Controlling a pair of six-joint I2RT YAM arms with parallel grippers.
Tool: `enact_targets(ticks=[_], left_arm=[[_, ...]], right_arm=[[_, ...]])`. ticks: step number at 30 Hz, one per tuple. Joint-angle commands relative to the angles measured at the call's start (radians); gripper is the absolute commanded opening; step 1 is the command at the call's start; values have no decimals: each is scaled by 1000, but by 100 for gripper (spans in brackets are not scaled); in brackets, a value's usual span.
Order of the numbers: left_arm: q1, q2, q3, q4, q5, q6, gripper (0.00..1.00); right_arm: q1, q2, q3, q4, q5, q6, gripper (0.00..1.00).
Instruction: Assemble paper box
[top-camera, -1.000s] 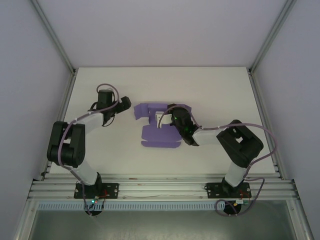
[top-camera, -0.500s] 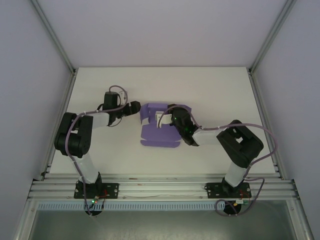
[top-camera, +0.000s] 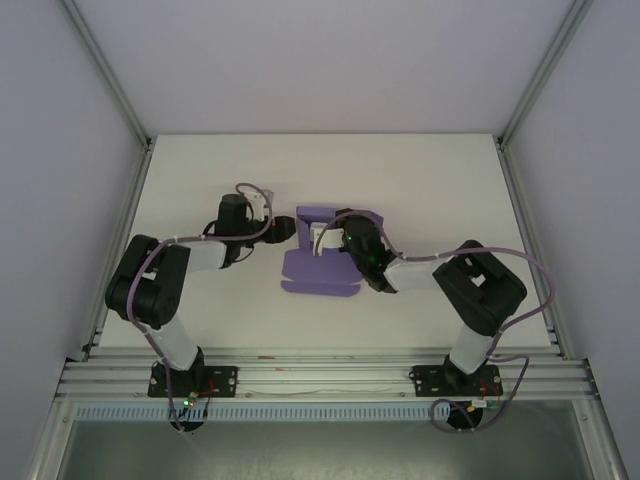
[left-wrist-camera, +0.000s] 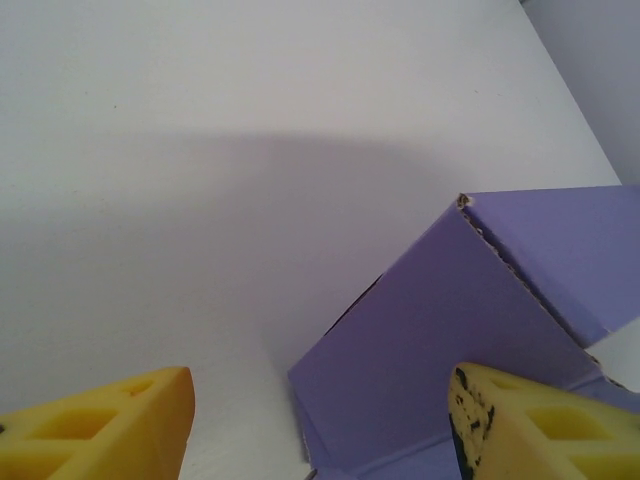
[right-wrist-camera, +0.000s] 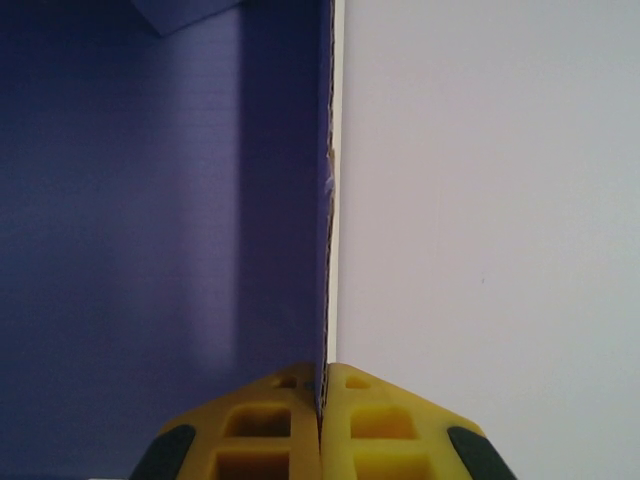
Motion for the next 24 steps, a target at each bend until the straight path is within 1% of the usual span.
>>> enact_targets(ticks=[1,5,9,15,20,24], left_arm=[[-16,-29,-32,74,-10,34,67],[-29,-35,-53,97,-21,30,66],[-49,-59,-63,55,-17,83,62],[-62,-69,-80,95,-51,89,58],[-95,-39,-42,67,-122,137,54],[-118,-9,-28,78,-180,140,49]], right_arm=[[8,-29,6,-20,32,16,0],[8,-32,7,-29,42,21,0],[10,-32,5,-35,48,19,0],[22,-35,4,-43,52,21,0],[30,-40,5,-57,53,33,0],[37,-41,-3,-69,57,45,0]])
